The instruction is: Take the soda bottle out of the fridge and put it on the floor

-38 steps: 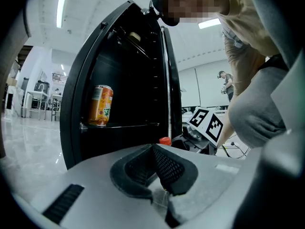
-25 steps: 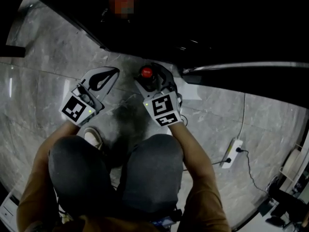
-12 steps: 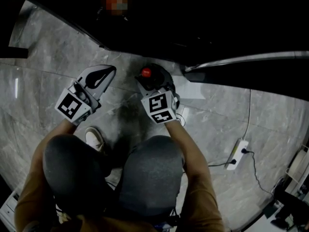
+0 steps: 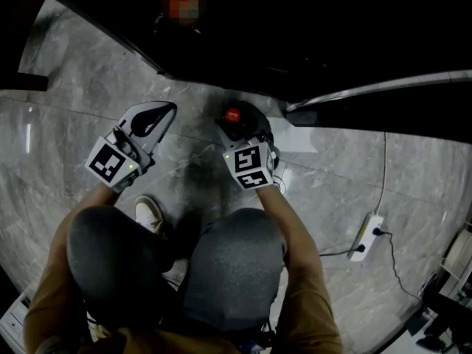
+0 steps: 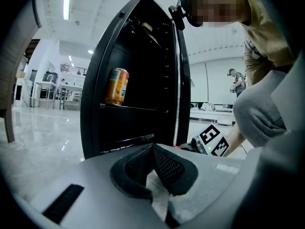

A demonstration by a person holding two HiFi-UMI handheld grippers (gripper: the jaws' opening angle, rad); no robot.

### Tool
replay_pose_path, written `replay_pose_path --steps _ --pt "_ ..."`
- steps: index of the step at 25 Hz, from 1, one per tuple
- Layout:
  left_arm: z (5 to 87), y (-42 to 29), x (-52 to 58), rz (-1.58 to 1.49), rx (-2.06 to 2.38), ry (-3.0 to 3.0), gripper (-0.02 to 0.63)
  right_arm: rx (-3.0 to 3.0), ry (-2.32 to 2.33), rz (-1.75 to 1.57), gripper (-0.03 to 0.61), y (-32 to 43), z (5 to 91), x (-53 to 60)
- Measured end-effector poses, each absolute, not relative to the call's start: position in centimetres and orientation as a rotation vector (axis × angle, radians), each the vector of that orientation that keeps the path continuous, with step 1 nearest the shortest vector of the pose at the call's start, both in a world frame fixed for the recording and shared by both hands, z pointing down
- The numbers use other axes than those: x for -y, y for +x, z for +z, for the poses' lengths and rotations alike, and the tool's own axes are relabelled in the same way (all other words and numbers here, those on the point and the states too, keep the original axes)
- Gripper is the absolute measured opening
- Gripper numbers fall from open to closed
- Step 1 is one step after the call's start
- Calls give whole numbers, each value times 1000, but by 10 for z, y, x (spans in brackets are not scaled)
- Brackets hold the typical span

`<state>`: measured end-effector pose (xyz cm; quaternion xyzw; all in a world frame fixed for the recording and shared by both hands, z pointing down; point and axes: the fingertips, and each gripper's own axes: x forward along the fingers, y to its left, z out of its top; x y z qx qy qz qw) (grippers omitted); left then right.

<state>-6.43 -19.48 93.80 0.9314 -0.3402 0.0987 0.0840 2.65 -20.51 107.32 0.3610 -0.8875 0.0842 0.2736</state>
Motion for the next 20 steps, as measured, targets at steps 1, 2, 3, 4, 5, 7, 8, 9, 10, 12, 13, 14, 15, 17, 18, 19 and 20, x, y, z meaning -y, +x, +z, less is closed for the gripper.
replay_pose_path --steps 1,2,3,4,5,7,8,9,10,12,13,14,15,17,18,19,20 --pt "937 -66 194 290 1021 2776 2 2385 974 228 302 27 1073 205" --pt "937 -68 194 285 1028 2772 2 2382 977 227 302 27 1073 205" --pt "936 -69 194 279 1036 2767 2 2380 979 222 302 27 1072 205" --pt "935 -71 194 273 1044 2762 2 2378 978 212 302 27 1072 204" --pt "935 -72 194 267 1050 2758 2 2375 974 201 302 26 1072 204" --pt "935 -73 193 253 1056 2755 2 2363 959 179 302 26 1072 203" --pt "935 -73 193 250 1056 2754 2 2359 949 167 302 26 1071 201" --pt "935 -73 192 249 1057 2751 2 2361 942 156 302 26 1069 200" --pt "935 -74 191 250 1060 2747 2 2366 940 150 302 25 1066 199" --pt "934 -76 192 245 1073 2734 2 2378 941 143 302 25 1061 199" --pt "934 -78 192 238 1080 2730 2 2380 939 134 302 25 1059 199" --pt "933 -78 192 227 1082 2728 2 2382 938 123 302 24 1056 199" --pt "932 -77 192 211 1077 2730 2 2387 940 116 302 24 1054 199" --pt "929 -76 191 188 1066 2737 2 2399 945 112 302 23 1050 199" --pt "929 -75 191 182 1063 2740 2 2405 945 110 302 23 1048 198" --pt "929 -74 191 182 1063 2740 2 2409 943 107 302 23 1046 198" --pt "930 -74 191 182 1061 2740 2 2412 940 102 302 23 1045 198"
